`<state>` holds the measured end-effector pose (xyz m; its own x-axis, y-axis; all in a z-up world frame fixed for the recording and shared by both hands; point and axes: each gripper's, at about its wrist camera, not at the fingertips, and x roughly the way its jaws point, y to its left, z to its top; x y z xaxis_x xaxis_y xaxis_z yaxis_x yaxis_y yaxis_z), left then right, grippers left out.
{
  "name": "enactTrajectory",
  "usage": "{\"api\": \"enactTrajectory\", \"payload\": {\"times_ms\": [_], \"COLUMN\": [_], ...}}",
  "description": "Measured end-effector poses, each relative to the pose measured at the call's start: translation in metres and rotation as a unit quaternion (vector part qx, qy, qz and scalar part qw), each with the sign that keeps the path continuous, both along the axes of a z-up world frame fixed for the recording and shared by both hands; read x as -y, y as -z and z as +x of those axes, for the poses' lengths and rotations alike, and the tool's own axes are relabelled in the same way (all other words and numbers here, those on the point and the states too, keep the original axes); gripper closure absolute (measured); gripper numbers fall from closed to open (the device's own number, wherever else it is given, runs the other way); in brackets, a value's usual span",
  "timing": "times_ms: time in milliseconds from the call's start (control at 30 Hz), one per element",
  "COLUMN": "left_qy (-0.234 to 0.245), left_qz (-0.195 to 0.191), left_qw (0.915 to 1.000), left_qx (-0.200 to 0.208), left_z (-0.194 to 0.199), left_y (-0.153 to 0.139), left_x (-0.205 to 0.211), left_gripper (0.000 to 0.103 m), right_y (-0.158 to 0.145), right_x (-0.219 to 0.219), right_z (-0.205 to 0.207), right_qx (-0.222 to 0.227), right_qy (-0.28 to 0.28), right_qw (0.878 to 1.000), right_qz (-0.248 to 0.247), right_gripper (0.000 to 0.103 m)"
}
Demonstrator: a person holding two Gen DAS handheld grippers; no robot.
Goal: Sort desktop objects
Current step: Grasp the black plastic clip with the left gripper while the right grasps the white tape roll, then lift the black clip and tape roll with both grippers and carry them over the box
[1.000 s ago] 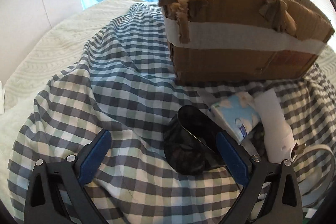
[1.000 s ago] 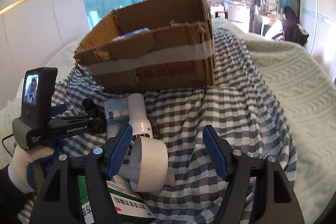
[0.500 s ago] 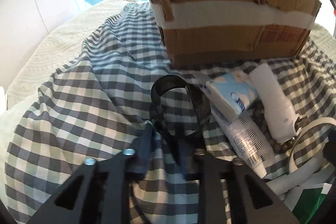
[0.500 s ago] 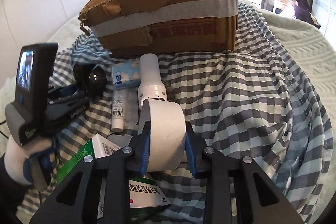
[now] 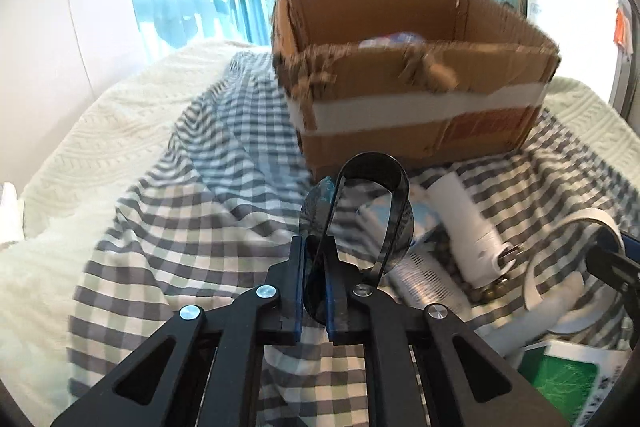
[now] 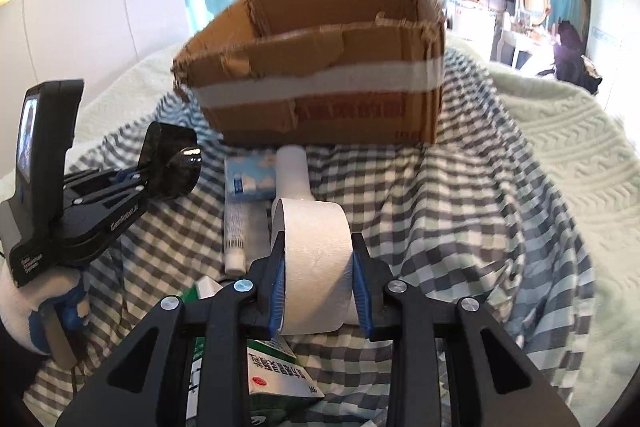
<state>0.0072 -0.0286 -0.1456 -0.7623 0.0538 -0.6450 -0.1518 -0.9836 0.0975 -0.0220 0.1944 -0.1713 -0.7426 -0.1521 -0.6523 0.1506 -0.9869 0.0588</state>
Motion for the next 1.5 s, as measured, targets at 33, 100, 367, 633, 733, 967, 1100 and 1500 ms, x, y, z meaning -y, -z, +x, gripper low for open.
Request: {"api": "enactTrajectory", "payload": {"times_ms": [33, 100, 367, 633, 733, 967, 1100, 1500], "left_qy": [0.002, 0.007, 0.022, 0.031, 0.032, 0.037, 0.041, 0.046], "left_qz": [0.002, 0.005, 0.030, 0.043, 0.044, 0.054, 0.059, 0.074], "left_qw": [1.0000, 0.9998, 0.9982, 0.9961, 0.9959, 0.9942, 0.9926, 0.9893], "left_qx": [-0.009, -0.020, -0.048, -0.071, -0.071, -0.086, -0.098, -0.117], "left_z": [0.005, 0.012, 0.022, 0.026, 0.025, 0.022, 0.023, 0.018], "left_y": [-0.007, -0.017, -0.047, -0.067, -0.067, -0.074, -0.086, -0.108], "left_x": [0.000, 0.003, 0.009, 0.003, 0.001, -0.006, -0.006, -0.009], "left_gripper": [0.095, 0.095, 0.095, 0.095, 0.095, 0.095, 0.095, 0.095], "right_y": [-0.004, -0.010, -0.033, -0.050, -0.049, -0.066, -0.079, -0.107], "right_x": [0.000, -0.002, -0.002, -0.002, 0.000, -0.005, -0.003, -0.008], "right_z": [0.002, 0.004, 0.020, 0.033, 0.031, 0.037, 0.037, 0.031], "right_qx": [-0.007, -0.018, -0.081, -0.138, -0.133, -0.157, -0.168, -0.184], "right_qy": [0.003, 0.005, 0.025, 0.036, 0.036, 0.038, 0.036, 0.034], "right_qw": [1.000, 1.000, 0.996, 0.990, 0.990, 0.986, 0.985, 0.981], "right_qz": [0.000, -0.001, 0.006, 0.024, 0.035, 0.027, 0.034, 0.048], "right_gripper": [0.075, 0.075, 0.075, 0.075, 0.075, 0.076, 0.076, 0.076]}}
